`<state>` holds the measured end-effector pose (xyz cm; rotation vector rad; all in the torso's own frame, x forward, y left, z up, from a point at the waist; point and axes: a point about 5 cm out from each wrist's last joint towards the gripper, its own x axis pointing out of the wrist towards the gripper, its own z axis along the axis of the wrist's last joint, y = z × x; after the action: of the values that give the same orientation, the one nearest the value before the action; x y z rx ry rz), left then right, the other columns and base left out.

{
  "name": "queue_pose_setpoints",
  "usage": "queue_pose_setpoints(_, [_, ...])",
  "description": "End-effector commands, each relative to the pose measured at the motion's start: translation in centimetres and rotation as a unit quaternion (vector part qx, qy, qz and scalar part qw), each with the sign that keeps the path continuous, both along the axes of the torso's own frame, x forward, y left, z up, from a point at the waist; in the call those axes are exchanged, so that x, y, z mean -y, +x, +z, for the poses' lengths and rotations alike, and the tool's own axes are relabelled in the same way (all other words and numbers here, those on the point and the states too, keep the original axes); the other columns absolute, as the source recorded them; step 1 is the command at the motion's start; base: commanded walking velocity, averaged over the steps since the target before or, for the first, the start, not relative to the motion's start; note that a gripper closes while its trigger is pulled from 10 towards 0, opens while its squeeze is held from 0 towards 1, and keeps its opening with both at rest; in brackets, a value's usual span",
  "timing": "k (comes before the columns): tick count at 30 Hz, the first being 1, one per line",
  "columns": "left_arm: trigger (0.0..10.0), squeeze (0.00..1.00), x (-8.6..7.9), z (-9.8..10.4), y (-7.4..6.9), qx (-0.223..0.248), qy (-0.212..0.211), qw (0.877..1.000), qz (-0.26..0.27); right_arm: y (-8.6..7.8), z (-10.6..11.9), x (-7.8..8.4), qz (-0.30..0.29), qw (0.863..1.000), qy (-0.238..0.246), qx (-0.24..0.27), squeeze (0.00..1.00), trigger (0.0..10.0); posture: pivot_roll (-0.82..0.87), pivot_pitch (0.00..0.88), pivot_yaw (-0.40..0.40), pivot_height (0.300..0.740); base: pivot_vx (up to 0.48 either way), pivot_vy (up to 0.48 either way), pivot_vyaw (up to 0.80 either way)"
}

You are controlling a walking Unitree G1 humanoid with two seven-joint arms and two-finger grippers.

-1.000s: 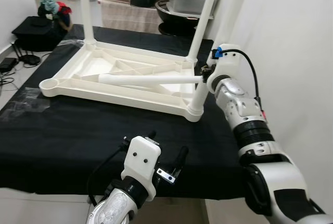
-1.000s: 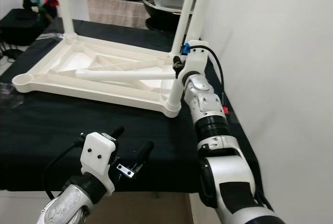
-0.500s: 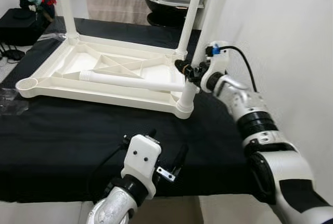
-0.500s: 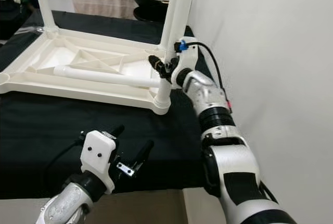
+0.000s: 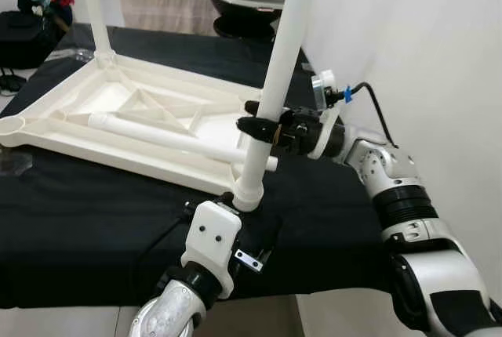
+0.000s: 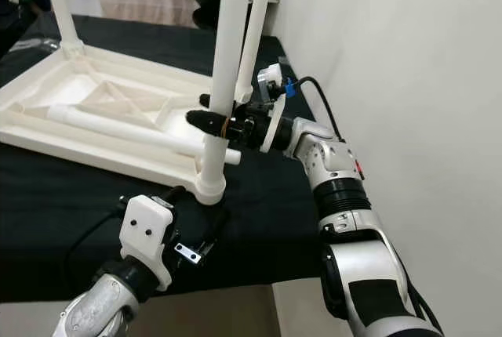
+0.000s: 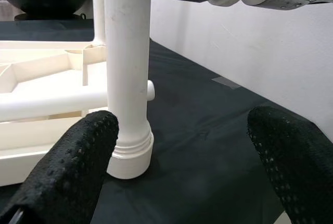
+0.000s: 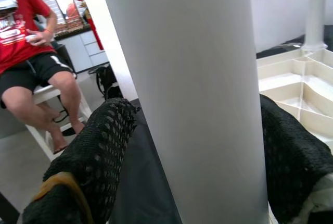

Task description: Building children table

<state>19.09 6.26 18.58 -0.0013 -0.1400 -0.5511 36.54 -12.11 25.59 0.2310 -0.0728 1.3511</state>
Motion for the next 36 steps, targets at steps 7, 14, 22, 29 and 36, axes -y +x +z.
queue_pose_setpoints(7, [10.0, 0.0, 0.1, -0.1, -0.1, -0.003, 0.004, 1.0, 0.0, -0.7, 0.1, -1.1, 0.066, 0.998, -0.003, 0.014, 0.0, 10.0, 0.07, 0.118, -0.149, 0.74, 0.0, 0.0, 0.0])
queue_pose_setpoints(14, [10.0, 0.0, 0.1, -0.1, -0.1, -0.002, 0.003, 1.0, 0.001, 0.5, -0.9, -2.2, -0.026, 0.998, -0.043, 0.023, 0.0, 0.0, 0.08, 0.118, -0.151, 0.74, 0.0, 0.0, 0.0])
queue_pose_setpoints(22, [10.0, 0.0, 0.0, -0.1, 0.0, -0.001, 0.004, 1.0, 0.003, 3.1, -0.7, -0.9, -0.231, 0.971, -0.061, 0.003, 0.0, 0.0, 0.07, 0.12, -0.152, 0.74, 0.0, 0.0, 0.0])
queue_pose_setpoints(29, [10.0, 0.0, 0.0, -0.1, 0.1, -0.001, 0.005, 1.0, 0.003, 5.2, -2.4, 6.2, -0.616, 0.774, -0.121, -0.079, 0.0, 0.0, 0.07, 0.124, -0.148, 0.74, 0.0, 0.0, 0.0])
queue_pose_setpoints(36, [10.0, 0.0, 0.0, 0.0, 0.2, 0.0, 0.004, 1.0, 0.003, 4.5, -3.1, 5.7, -0.69, 0.708, -0.113, -0.095, 0.0, 7.3, 0.07, 0.126, -0.144, 0.74, 0.0, 0.0, 0.0])
